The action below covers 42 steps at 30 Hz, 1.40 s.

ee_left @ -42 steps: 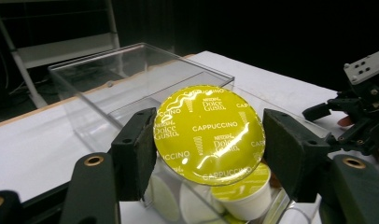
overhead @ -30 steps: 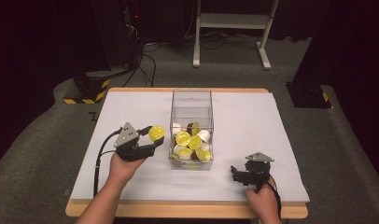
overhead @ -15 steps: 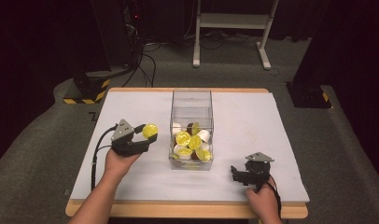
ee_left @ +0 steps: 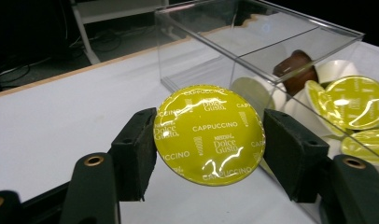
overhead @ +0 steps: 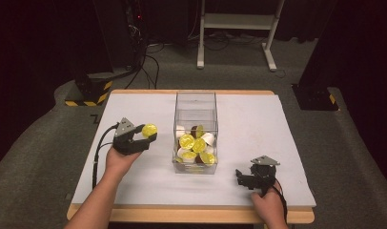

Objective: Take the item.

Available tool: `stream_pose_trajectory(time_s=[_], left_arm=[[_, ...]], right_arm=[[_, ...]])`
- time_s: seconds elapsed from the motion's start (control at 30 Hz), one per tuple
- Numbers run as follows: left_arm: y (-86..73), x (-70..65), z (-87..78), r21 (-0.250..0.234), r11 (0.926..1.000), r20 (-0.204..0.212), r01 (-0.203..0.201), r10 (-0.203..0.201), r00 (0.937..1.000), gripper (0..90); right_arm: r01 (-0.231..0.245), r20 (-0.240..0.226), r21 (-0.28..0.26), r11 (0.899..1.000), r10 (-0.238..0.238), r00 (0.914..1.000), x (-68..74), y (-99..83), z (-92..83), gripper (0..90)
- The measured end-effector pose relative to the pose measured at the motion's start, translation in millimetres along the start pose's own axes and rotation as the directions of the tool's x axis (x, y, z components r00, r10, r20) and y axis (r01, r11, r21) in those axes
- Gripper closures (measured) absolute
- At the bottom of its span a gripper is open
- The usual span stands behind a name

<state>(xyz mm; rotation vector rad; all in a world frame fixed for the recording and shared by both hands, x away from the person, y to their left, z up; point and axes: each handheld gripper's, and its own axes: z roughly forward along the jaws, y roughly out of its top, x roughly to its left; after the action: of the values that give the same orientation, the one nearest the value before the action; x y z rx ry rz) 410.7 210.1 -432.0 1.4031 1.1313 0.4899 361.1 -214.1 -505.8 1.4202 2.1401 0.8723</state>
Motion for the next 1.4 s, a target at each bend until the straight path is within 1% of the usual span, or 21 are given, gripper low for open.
stream_pose_trajectory(time_s=[0.07, 0.1, 0.2, 0.23, 0.27, 0.37, 0.43, 0.47, 0.53, 0.6, 0.73, 0.77, 0.83, 0.87, 0.93, 1.0, 1.07, 1.1, 1.3, 1.33, 1.4], left_arm=[[1.1, 5.4, 1.2, 0.004, 1.0000, -0.010, -0.006, 0.006, 0.9999, 37.7], [1.4, 7.5, 2.8, -0.004, 0.9999, -0.016, 0.015, -0.015, 0.9998, 37.8], [1.2, 14.3, 6.0, -0.001, 0.9996, -0.034, 0.027, -0.027, 0.9990, 37.8], [1.0, 17.8, 6.4, 0.012, 0.9998, -0.040, 0.016, -0.016, 0.9991, 37.8], [0.6, 19.9, 8.1, 0.005, 0.9995, -0.049, 0.030, -0.030, 0.9984, 37.8], [0.2, 29.1, 11.4, 0.015, 0.9994, -0.066, 0.031, -0.030, 0.9974, 37.7], [-0.8, 35.5, 14.0, 0.024, 0.9993, -0.085, 0.030, -0.028, 0.9960, 37.8], [-1.5, 38.0, 16.3, 0.016, 0.9987, -0.094, 0.048, -0.046, 0.9945, 37.8], [-3.2, 44.5, 18.9, 0.032, 0.9980, -0.109, 0.054, -0.050, 0.9928, 37.8], [-5.0, 50.0, 22.0, 0.044, 0.9977, -0.123, 0.052, -0.046, 0.9914, 37.8], [-8.9, 58.3, 29.5, 0.051, 0.9964, -0.145, 0.068, -0.060, 0.9875, 37.7], [-10.0, 60.4, 30.9, 0.060, 0.9963, -0.149, 0.061, -0.051, 0.9875, 37.8], [-12.2, 62.9, 35.0, 0.053, 0.9963, -0.161, 0.068, -0.058, 0.9853, 37.8], [-13.1, 65.1, 36.4, 0.061, 0.9959, -0.164, 0.067, -0.056, 0.9849, 37.8], [-14.9, 68.9, 39.8, 0.062, 0.9948, -0.171, 0.081, -0.069, 0.9827, 37.8], [-16.8, 72.5, 43.3, 0.090, 0.9915, -0.178, 0.094, -0.077, 0.9810, 37.8], [-18.5, 74.3, 46.2, 0.105, 0.9911, -0.190, 0.082, -0.061, 0.9798, 37.8], [-18.9, 74.2, 48.1, 0.095, 0.9911, -0.194, 0.094, -0.074, 0.9782, 37.8], [-24.2, 76.7, 54.0, 0.123, 0.9885, -0.208, 0.089, -0.062, 0.9762, 37.7], [-25.3, 76.9, 55.6, 0.119, 0.9880, -0.208, 0.099, -0.073, 0.9754, 37.7], [-26.9, 77.6, 56.7, 0.128, 0.9871, -0.211, 0.096, -0.067, 0.9752, 37.7]], right_arm=[[0.000, 0.000, 0.000, 1.000, 0.000, 1.0000, 0.0, 0.0, 0.0, 8.1], [0.000, 0.000, 0.000, 1.000, 0.000, 1.0000, 0.0, 0.0, 0.0, 8.1], [0.003, 0.000, -0.001, 1.000, -0.003, 1.0000, -0.2, 0.0, 0.0, 8.1], [0.001, 0.000, -0.001, 1.000, -0.001, 1.0000, -0.1, 0.0, 0.0, 8.1], [0.003, 0.000, -0.001, 1.000, -0.003, 1.0000, -0.2, 0.0, 0.0, 8.1], [0.001, 0.000, -0.001, 1.000, -0.001, 1.0000, -0.1, 0.0, 0.0, 8.1], [0.000, 0.000, 0.000, 1.000, 0.000, 1.0000, 0.1, 0.0, 0.0, 8.1], [0.000, 0.000, 0.000, 1.000, 0.000, 1.0000, 0.1, 0.0, 0.0, 8.1], [0.001, 0.001, -0.001, 1.000, -0.001, 1.0000, 0.0, 0.0, 0.0, 8.1], [0.001, 0.001, -0.001, 1.000, -0.001, 1.0000, 0.0, 0.0, 0.0, 8.1], [0.000, 0.001, 0.000, 1.000, 0.000, 1.0000, 0.1, 0.0, 0.0, 8.1], [-0.001, 0.000, 0.000, 1.000, 0.001, 1.0000, 0.1, 0.0, 0.0, 8.1], [0.000, 0.001, -0.001, 1.000, 0.000, 1.0000, 0.1, -0.1, 0.0, 8.1], [0.000, 0.000, -0.001, 1.000, 0.000, 1.0000, 0.1, -0.1, 0.0, 8.1], [-0.001, 0.001, 0.000, 1.000, 0.001, 1.0000, 0.2, -0.1, 0.0, 8.1], [0.000, 0.001, 0.000, 1.000, 0.000, 1.0000, 0.2, -0.1, 0.0, 8.1], [0.000, 0.001, -0.001, 1.000, 0.000, 1.0000, 0.2, -0.1, 0.0, 8.1], [0.001, 0.001, -0.001, 1.000, -0.001, 1.0000, 0.1, -0.1, 0.0, 8.1], [0.000, 0.002, -0.002, 1.000, 0.000, 1.0000, 0.3, -0.2, 0.0, 8.1], [0.000, 0.002, -0.002, 1.000, 0.000, 1.0000, 0.3, -0.2, 0.0, 8.1], [0.000, 0.002, -0.002, 1.000, 0.000, 1.0000, 0.3, -0.2, 0.0, 8.1]])
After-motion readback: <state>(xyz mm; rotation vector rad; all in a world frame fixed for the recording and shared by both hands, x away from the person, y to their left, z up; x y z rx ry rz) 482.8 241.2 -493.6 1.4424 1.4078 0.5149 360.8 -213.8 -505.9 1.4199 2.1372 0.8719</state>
